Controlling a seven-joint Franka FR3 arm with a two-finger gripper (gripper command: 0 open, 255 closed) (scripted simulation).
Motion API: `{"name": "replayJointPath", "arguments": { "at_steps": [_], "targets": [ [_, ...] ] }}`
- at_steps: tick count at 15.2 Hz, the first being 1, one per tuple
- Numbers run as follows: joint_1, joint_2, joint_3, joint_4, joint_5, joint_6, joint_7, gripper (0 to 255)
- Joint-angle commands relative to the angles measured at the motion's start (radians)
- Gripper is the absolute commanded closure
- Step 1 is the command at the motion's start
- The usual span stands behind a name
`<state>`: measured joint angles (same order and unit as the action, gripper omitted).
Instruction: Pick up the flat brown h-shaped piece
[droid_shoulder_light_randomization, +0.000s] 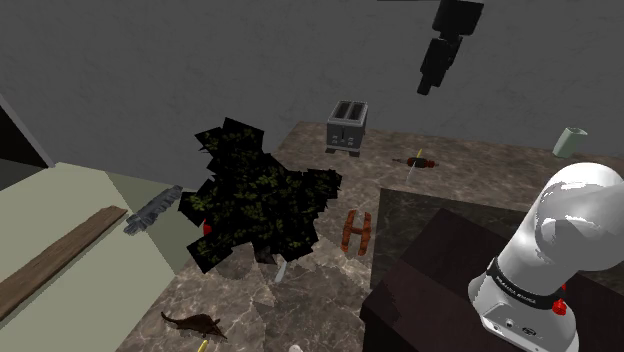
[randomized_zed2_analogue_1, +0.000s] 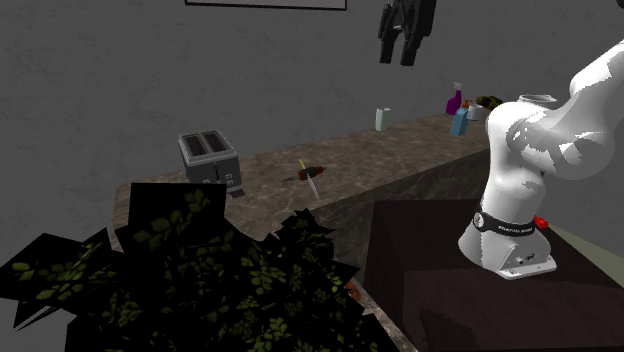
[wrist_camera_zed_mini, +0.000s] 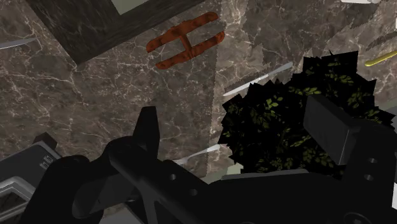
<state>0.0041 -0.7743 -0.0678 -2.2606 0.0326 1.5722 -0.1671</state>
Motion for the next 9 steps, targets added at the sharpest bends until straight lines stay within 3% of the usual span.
{"name": "replayJointPath", "arguments": {
  "at_steps": [1,9],
  "targets": [
    [0.000,0.000,0.000,0.000,0.000,0.000,0.000,0],
    [0.022,0.048,0.001,-0.230,-0.017,0.261,-0.061,0]
  ]
}}
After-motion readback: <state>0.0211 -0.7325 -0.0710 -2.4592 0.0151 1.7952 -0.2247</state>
